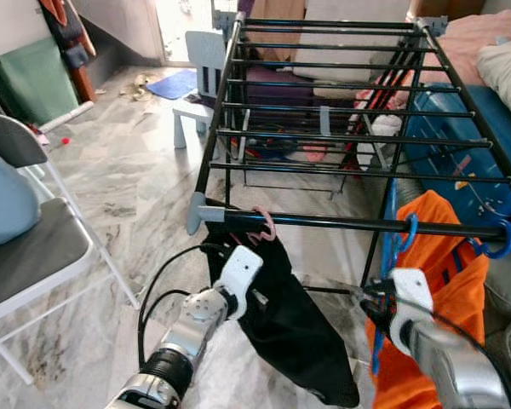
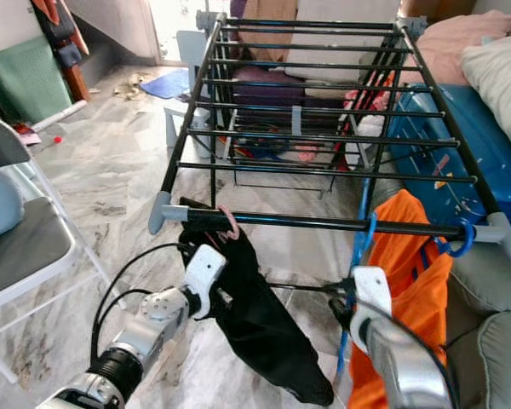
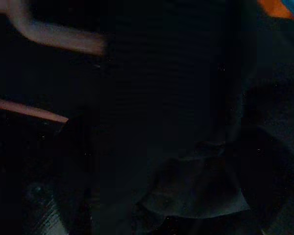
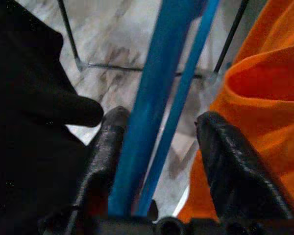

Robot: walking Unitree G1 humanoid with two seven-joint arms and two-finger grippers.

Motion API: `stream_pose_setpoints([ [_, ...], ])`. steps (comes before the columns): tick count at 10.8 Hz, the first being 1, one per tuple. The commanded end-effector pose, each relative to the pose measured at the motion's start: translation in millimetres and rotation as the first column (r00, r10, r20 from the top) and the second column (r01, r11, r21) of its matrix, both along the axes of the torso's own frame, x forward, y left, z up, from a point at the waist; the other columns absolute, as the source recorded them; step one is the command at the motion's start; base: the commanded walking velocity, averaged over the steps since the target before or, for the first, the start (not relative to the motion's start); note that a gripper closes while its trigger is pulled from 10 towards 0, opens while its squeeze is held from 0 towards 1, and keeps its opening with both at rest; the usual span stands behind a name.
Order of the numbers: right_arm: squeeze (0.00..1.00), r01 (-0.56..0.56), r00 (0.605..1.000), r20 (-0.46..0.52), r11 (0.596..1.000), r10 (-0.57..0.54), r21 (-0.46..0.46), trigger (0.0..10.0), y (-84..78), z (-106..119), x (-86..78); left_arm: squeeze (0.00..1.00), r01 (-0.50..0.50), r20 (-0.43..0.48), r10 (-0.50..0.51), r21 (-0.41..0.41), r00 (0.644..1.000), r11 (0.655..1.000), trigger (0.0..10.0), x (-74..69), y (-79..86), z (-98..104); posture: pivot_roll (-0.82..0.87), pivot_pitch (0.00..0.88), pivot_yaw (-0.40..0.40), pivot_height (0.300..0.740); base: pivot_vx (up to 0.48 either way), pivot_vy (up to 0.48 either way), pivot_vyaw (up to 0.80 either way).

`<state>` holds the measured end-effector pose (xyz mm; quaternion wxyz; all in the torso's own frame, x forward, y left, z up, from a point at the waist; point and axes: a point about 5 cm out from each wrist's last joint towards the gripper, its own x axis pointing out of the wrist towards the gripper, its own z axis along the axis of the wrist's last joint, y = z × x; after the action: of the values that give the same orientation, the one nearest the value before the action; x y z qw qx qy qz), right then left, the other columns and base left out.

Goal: Hang hanger

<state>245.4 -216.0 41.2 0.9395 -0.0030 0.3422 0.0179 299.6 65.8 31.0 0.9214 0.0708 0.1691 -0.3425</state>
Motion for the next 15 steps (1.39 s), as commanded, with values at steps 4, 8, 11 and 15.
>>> stream_pose_setpoints([
  [4,1.0,0.069,0.984,0.165,0.997,-0.063,-0.031,10.0,8.3,17.4,-33.7,0.0,-0.089,0.098,0.096,-0.067,0.991,0.994,10.0,7.5,13.2,15.0,-0.02,0.0,-0.005,0.74,0.0,0.0,0.0],
  [8,1.0,0.122,0.952,0.285,0.992,-0.11,-0.022,10.0,18.8,28.4,-37.3,0.0,-0.114,0.131,0.118,-0.039,0.984,0.993,10.0,10.4,22.2,16.7,-0.02,0.0,-0.016,0.74,0.0,0.0,0.0],
  [11,1.0,0.153,0.927,0.348,0.988,-0.142,-0.005,10.0,19.4,37.0,-35.6,0.0,-0.182,0.168,0.198,-0.102,0.966,0.978,10.0,20.5,39.3,35.3,-0.01,0.0,-0.021,0.74,0.0,0.0,0.0],
  [15,1.0,0.143,0.926,0.354,0.99,-0.134,0.003,10.0,23.3,35.4,-35.1,0.0,-0.177,0.176,0.193,-0.104,0.965,0.979,10.0,17.9,39.5,37.1,-0.01,0.0,-0.025,0.74,-0.071,0.0,0.0],
])
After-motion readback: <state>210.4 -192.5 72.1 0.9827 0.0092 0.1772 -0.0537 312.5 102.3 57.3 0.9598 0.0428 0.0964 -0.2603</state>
